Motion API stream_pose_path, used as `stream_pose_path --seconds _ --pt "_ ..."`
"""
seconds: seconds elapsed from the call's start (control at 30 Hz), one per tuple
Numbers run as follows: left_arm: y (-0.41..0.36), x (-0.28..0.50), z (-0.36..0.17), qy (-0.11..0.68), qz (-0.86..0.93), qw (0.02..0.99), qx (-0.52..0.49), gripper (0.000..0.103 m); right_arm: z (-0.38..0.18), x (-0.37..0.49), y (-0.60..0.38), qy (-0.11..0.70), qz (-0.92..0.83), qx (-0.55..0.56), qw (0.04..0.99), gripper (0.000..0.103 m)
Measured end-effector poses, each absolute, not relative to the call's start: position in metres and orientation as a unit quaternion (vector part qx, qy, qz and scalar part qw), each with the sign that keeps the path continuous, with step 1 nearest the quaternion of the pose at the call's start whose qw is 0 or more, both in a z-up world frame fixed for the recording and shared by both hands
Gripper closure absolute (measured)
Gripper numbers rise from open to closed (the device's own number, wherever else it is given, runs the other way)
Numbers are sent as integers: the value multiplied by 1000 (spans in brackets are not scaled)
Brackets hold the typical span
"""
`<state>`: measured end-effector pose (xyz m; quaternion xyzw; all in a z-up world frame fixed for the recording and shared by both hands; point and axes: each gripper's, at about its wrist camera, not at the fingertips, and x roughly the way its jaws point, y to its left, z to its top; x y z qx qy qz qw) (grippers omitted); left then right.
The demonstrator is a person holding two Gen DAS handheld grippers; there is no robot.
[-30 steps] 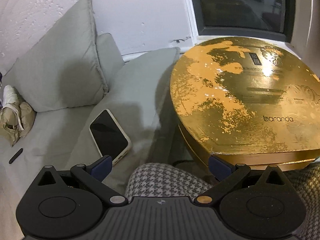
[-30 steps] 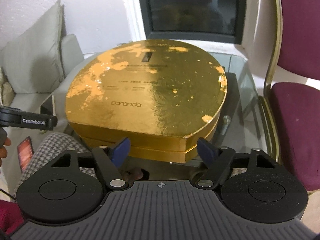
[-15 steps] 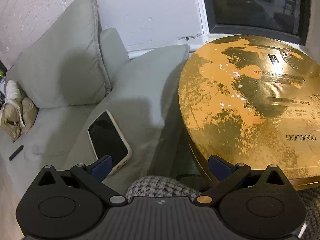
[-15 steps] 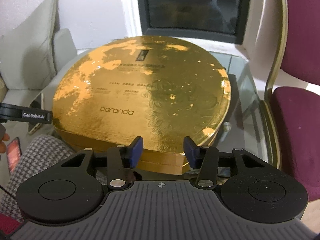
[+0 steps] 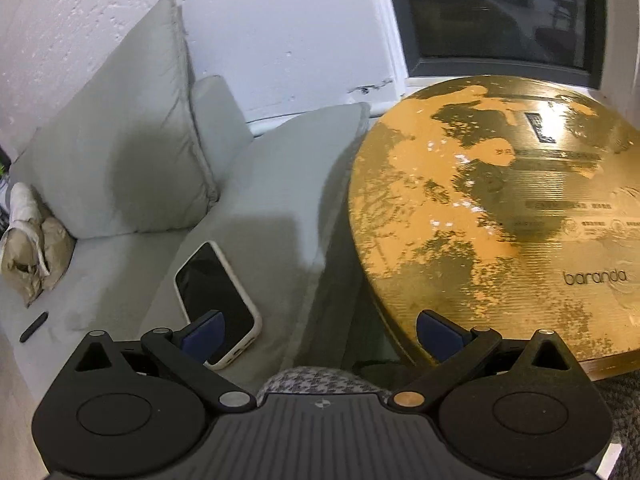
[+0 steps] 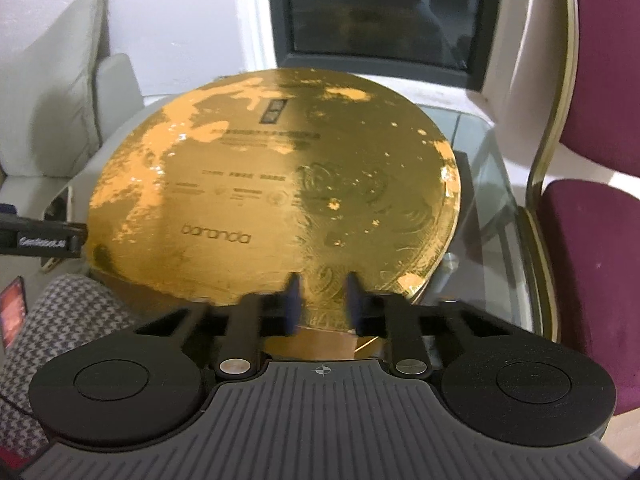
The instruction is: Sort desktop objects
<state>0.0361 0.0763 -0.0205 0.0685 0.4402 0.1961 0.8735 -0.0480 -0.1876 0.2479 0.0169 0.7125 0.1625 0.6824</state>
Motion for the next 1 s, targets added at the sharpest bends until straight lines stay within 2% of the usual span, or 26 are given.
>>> stream_pose_path --seconds 0.23,0.47,0.7,0.83,1.0 --pt "74 38 -26 449 194 869 73 1 240 -45 -188 715 155 10 682 91" --pt "78 49 -14 428 202 877 84 1 240 -26 -193 706 153 15 692 88" --pt "90 85 -14 425 238 869 87 1 202 14 -210 700 99 -17 707 87" --pt "94 94 -22 432 244 863 94 1 182 23 -216 710 84 -21 698 83" --pt "101 102 -25 435 248 861 87 0 173 31 -217 716 83 -10 694 82"
